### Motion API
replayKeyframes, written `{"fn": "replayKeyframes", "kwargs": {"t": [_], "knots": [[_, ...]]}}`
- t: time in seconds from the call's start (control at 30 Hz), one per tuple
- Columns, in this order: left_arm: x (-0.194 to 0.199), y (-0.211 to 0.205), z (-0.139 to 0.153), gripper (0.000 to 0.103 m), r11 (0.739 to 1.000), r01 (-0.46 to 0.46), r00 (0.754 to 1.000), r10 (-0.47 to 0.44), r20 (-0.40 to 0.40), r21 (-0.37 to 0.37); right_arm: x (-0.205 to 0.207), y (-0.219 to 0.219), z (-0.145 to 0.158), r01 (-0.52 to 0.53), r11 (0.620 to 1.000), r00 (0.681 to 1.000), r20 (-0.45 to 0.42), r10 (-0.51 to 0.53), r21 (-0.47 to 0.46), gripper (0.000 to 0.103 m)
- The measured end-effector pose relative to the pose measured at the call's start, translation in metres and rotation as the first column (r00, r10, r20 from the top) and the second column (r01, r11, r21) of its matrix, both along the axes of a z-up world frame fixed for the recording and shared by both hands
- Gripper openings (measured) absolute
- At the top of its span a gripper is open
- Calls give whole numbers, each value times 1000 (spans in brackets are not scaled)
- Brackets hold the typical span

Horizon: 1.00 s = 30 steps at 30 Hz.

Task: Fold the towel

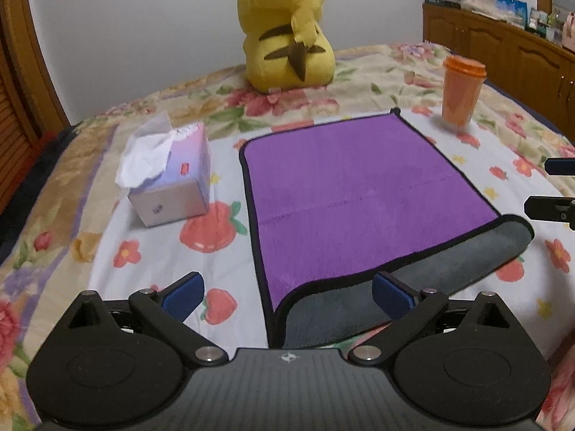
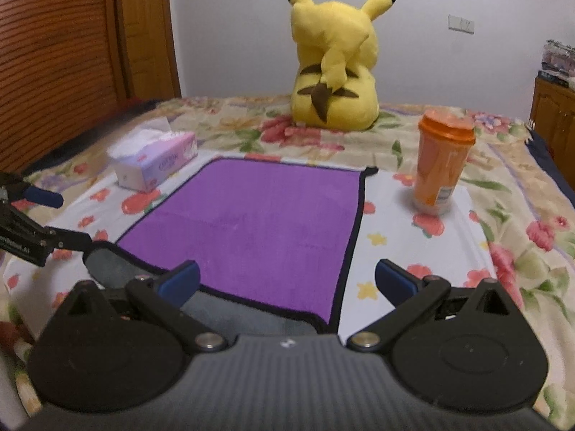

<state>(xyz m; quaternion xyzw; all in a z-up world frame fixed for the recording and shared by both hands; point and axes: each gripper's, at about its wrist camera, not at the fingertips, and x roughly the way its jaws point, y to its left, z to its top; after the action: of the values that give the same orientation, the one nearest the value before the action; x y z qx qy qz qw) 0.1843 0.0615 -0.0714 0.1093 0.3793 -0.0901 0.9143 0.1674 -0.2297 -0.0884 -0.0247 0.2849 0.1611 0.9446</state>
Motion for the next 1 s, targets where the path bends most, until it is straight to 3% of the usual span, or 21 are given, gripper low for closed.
{"fn": "replayKeyframes", "kwargs": {"t": [0.33,0.67,0.8,1.0], "knots": [[13,12,-23,87,999,-40,993,37,-116,-24,13,1,-14,10,999,998,-67,-12,-37,103],[13,20,-23,60,993,-59,989,43,-145,-106,18,0,-28,6,999,988,-157,-13,-42,102],[13,19,-26,47,991,-59,986,39,-164,-120,20,-1,-32,0,1000,981,-194,-6,-31,88],[12,16,-30,41,992,-55,985,36,-168,-110,24,-3,-38,-21,1000,967,-254,22,5,83]]}}
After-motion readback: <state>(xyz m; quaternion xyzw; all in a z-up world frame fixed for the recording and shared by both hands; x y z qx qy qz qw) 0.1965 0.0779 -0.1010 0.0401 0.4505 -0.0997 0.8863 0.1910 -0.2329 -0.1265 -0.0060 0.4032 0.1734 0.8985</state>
